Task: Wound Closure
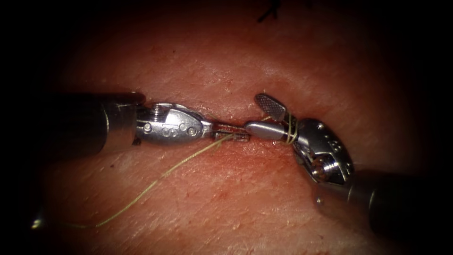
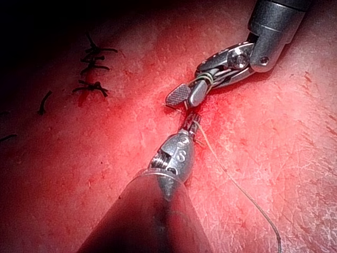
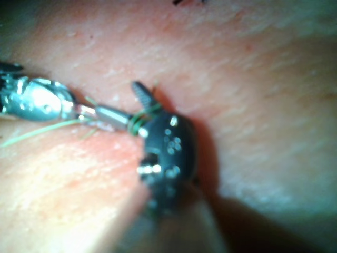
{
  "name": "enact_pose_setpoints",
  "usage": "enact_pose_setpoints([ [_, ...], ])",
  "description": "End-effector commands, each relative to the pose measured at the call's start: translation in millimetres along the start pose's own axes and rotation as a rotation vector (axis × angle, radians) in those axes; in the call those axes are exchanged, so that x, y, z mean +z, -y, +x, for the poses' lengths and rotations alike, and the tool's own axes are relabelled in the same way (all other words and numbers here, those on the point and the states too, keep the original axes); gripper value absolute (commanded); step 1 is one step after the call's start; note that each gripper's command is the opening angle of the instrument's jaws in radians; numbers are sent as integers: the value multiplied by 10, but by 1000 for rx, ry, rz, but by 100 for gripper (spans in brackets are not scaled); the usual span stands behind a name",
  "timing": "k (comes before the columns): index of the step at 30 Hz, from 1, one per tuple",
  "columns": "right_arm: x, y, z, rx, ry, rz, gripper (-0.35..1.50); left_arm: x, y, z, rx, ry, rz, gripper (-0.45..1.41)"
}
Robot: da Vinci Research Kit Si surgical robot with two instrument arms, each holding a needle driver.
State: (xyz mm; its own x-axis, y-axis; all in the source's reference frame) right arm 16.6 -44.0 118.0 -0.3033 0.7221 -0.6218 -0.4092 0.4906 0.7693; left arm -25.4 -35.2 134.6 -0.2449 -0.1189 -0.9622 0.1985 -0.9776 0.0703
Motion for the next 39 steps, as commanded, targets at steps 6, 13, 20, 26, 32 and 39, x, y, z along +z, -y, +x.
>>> enact_pose_setpoints([
  [6, 12, 10, 2, -51, 58, -89, 72, 8, -4, 6, -1, -1, 0, -45],
  [13, 17, 19, 3, -120, 108, -199, 72, 11, -3, 13, -12, -1, 3, -45],
  [20, 14, 18, -2, -183, 156, -338, 69, 17, 2, 14, -15, 1, 6, -45],
  [26, 16, 17, -9, -206, 192, -407, 64, 20, 5, 15, -17, 2, 9, -45],
  [32, 24, 13, -18, -209, 244, -428, 54, 20, 6, 15, -18, 2, 8, -45],
  [39, 37, 7, -23, -212, 299, -446, 49, 19, 5, 16, -18, 1, 8, -45],
])
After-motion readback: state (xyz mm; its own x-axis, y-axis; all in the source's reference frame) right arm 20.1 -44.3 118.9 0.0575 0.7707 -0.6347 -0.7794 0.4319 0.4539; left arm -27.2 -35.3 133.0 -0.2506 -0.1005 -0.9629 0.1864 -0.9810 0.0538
